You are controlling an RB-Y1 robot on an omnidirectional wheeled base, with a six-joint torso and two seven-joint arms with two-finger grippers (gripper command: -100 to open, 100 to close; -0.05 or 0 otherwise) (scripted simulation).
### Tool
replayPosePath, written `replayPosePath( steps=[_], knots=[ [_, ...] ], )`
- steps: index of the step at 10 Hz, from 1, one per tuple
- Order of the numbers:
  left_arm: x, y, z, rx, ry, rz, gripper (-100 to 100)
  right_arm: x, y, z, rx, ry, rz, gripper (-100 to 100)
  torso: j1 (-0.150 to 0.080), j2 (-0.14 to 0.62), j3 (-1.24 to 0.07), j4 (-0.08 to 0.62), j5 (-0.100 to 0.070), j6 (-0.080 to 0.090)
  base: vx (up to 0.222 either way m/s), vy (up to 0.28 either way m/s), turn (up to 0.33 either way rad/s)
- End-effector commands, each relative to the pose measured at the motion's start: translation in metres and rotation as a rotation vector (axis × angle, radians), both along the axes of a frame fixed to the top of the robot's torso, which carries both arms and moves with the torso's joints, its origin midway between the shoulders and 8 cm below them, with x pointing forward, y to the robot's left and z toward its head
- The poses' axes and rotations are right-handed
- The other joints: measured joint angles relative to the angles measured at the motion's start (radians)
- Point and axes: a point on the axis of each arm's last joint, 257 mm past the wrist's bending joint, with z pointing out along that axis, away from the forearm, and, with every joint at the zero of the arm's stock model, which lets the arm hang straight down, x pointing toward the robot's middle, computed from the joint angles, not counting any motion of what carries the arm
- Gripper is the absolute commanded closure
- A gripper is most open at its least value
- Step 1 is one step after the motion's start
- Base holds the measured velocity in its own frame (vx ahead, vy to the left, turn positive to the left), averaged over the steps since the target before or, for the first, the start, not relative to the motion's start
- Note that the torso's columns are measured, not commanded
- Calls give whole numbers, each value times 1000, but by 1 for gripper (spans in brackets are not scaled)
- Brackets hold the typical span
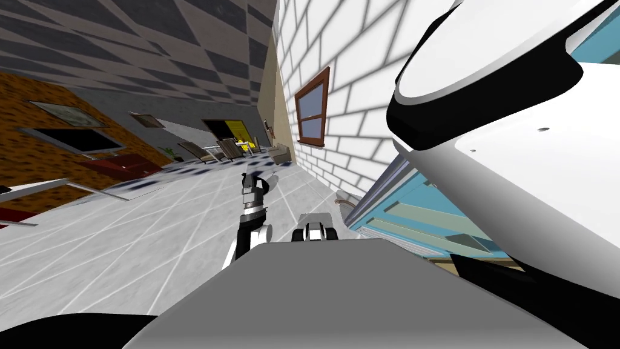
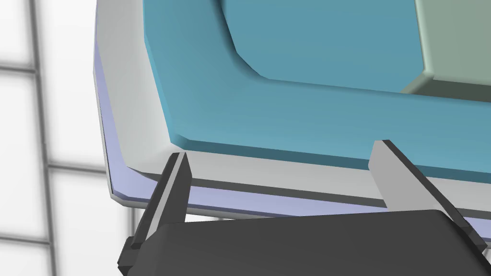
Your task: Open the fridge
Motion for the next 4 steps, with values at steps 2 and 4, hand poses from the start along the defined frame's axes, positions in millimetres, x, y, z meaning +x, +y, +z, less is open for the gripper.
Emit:
replayPosePath(
  steps=[2, 4],
  knots=[
    [0, 0, 0, 0, 0, 0, 0, 17, -26, -39, 73, 60, -42, -100, -7, -7, -5, -4, -7, 2, 135, -63, -113],
    [0, 0, 0, 0, 0, 0, 0, 26, -50, -76, 137, 110, -87, -100, -9, -7, -5, -4, -9, 2, 149, -48, -178]
  ],
)
